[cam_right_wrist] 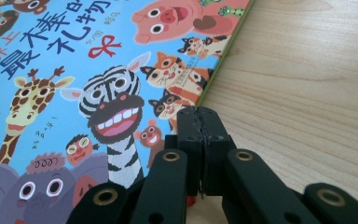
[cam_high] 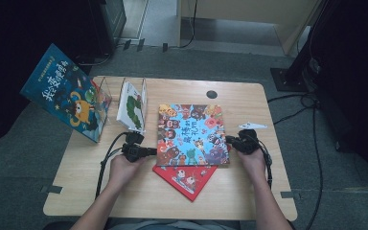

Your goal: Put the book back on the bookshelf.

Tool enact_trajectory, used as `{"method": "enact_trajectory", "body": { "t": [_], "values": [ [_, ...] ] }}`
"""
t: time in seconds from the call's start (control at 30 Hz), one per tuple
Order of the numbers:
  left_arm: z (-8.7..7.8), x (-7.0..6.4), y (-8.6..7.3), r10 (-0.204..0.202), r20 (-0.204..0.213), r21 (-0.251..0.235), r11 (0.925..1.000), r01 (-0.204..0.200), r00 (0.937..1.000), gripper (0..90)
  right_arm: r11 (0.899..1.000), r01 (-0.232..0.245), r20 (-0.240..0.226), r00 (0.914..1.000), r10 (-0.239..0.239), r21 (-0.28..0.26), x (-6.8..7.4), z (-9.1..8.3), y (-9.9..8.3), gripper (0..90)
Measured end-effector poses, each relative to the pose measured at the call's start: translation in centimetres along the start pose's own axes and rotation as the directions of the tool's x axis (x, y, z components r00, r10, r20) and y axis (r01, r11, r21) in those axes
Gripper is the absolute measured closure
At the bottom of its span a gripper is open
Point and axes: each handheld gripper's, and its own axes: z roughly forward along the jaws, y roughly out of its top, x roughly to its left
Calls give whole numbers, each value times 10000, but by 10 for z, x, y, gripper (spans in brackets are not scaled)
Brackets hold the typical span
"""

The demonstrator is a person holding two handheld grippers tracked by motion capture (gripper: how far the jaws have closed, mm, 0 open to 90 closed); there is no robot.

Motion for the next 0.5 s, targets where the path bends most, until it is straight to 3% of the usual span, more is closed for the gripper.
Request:
{"method": "enact_trajectory", "body": {
  "t": [0.27, 0.5],
  "values": [
    [1, 1, 3, -244, 124, 90, 9997, 243, 9996, 900, 10000, -63, -320, 9995, 65, 54, -1, -5, -5, 900],
    [2, -7, 0, -125, 135, 312, 9994, 121, 9998, 900, 10000, -8, -161, 9999, 8, 23, 3, -14, -10, 900]
  ]
}}
